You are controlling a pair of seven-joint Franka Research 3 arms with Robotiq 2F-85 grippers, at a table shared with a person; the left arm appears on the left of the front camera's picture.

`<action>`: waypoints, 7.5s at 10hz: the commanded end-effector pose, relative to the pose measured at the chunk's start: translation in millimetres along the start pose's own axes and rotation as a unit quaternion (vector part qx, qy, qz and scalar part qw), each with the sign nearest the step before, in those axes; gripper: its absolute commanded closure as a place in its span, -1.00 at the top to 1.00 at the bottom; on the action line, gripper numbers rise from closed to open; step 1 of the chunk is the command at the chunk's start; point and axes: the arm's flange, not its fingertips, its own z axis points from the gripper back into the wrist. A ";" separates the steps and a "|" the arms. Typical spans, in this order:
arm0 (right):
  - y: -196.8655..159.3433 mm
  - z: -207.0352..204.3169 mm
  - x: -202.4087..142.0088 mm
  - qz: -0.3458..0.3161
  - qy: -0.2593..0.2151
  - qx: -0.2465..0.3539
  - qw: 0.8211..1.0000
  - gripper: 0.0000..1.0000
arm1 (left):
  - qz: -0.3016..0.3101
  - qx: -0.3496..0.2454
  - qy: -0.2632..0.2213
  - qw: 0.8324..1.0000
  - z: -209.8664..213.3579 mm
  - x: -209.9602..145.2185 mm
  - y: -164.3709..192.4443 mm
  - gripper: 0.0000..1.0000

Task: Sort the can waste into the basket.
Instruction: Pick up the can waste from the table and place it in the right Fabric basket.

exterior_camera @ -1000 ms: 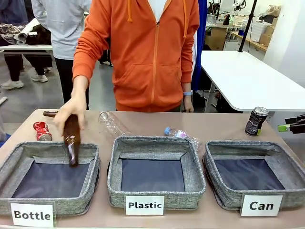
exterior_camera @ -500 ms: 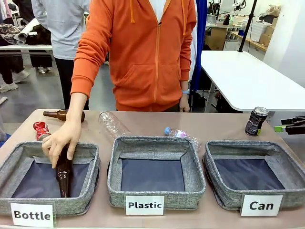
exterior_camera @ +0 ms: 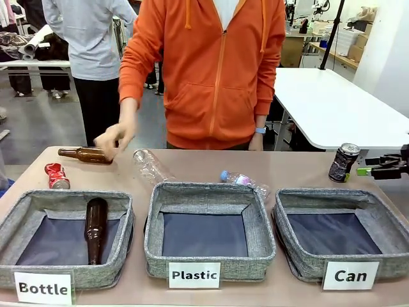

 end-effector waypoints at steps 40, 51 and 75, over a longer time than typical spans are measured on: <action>226.9 2.4 94.8 0.207 0.225 0.166 0.938 -1.00 | -0.008 0.115 0.140 0.983 -95.7 -5.0 39.4 1.00; 219.0 -3.0 90.4 0.194 0.223 0.158 0.942 1.00 | -0.008 0.115 0.140 0.983 -95.7 -5.0 39.4 1.00; 134.0 49.7 90.4 -0.488 -0.111 0.264 0.824 1.00 | -0.008 0.115 0.140 0.983 -95.7 -5.0 39.4 1.00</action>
